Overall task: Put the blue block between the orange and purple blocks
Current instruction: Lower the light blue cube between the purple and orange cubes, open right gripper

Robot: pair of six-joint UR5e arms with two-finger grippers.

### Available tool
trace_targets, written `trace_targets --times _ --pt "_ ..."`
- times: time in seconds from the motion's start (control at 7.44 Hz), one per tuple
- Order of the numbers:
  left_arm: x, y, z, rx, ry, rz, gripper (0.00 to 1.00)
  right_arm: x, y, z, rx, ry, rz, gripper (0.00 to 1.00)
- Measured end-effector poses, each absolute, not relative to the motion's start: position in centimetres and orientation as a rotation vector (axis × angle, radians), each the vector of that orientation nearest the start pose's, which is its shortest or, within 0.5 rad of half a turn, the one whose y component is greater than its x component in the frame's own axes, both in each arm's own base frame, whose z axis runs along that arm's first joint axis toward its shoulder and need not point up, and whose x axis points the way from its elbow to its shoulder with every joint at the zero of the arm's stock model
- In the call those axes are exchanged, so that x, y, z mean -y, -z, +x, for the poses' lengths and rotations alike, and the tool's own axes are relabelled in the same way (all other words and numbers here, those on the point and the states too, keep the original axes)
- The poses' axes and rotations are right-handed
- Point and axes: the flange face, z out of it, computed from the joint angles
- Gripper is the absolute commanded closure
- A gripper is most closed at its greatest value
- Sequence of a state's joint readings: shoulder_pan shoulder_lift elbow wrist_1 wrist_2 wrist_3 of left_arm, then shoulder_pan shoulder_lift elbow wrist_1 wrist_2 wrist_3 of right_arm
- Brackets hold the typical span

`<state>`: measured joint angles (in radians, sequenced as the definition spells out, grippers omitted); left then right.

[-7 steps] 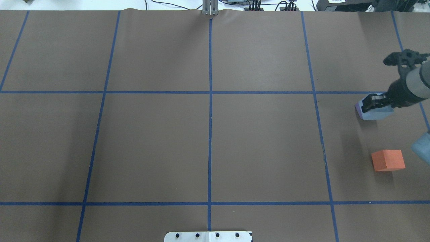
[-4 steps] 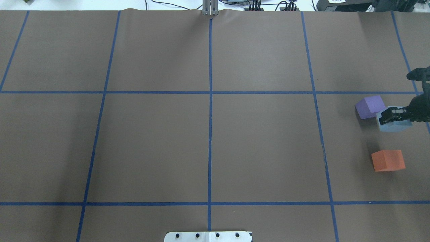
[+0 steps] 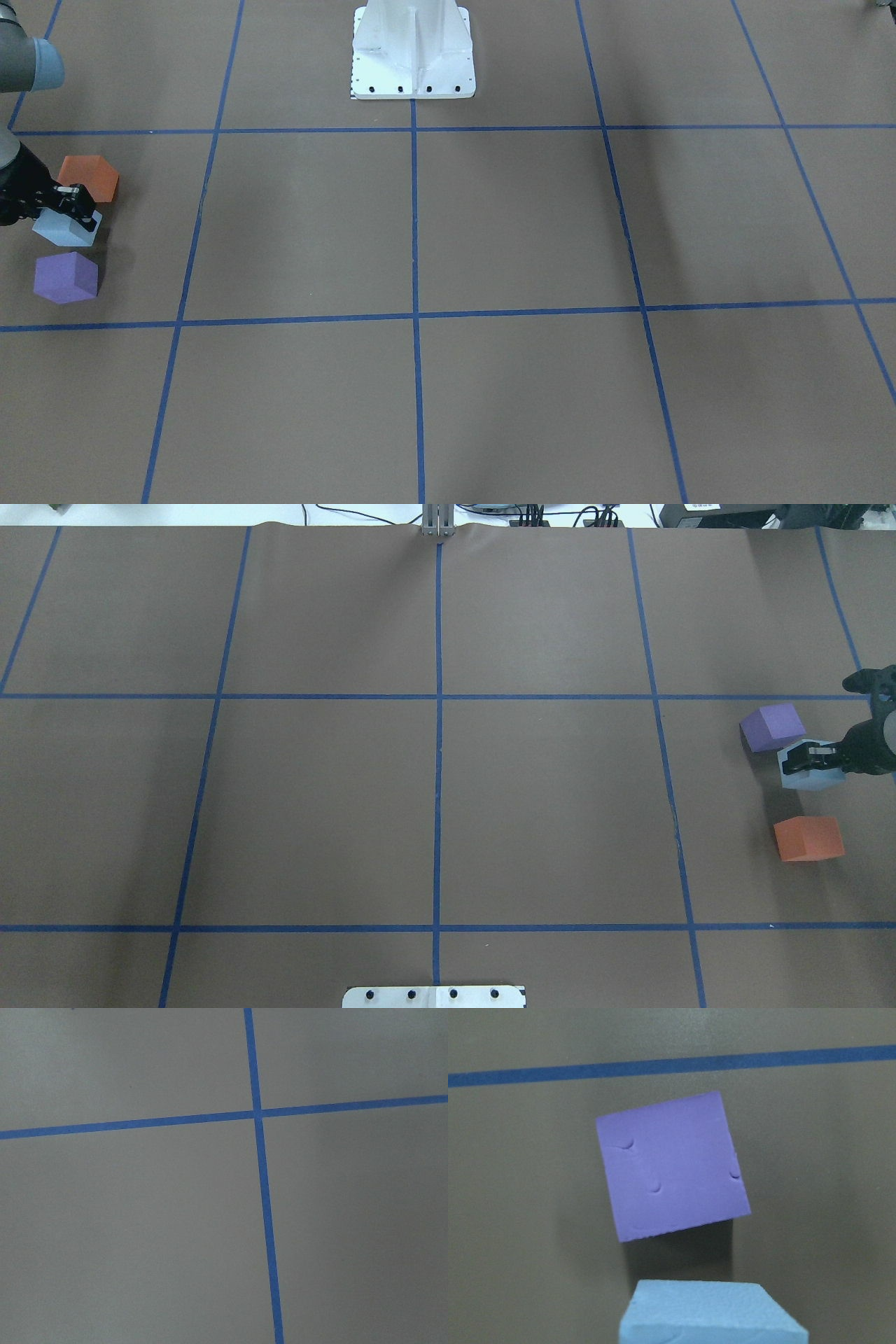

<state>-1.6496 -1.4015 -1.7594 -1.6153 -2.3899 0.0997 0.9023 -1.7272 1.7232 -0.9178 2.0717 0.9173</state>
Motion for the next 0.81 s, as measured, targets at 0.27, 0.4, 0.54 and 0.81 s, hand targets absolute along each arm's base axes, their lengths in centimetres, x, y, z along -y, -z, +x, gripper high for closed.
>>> trace_targets --times 0.27,0.4,0.54,0.81 --pt "41.8 -63.6 -9.4 -0.811 -0.045 0.133 0.0 40.9 -59.6 -22.6 0.775 -0.052 0.113 0.0" --pt "41.8 -63.6 -9.4 -0.811 -0.045 0.133 0.0 40.9 -59.6 -22.7 0.771 -0.044 0.12 0.0" --pt "41.8 -63.5 -9.4 -0.81 -0.046 0.134 0.0 41.0 -59.3 -22.4 0.774 -0.027 0.127 0.0" --pt "41.4 -63.2 -9.4 -0.81 -0.047 0.138 0.0 42.1 -58.8 -19.1 0.802 0.019 0.128 0.0"
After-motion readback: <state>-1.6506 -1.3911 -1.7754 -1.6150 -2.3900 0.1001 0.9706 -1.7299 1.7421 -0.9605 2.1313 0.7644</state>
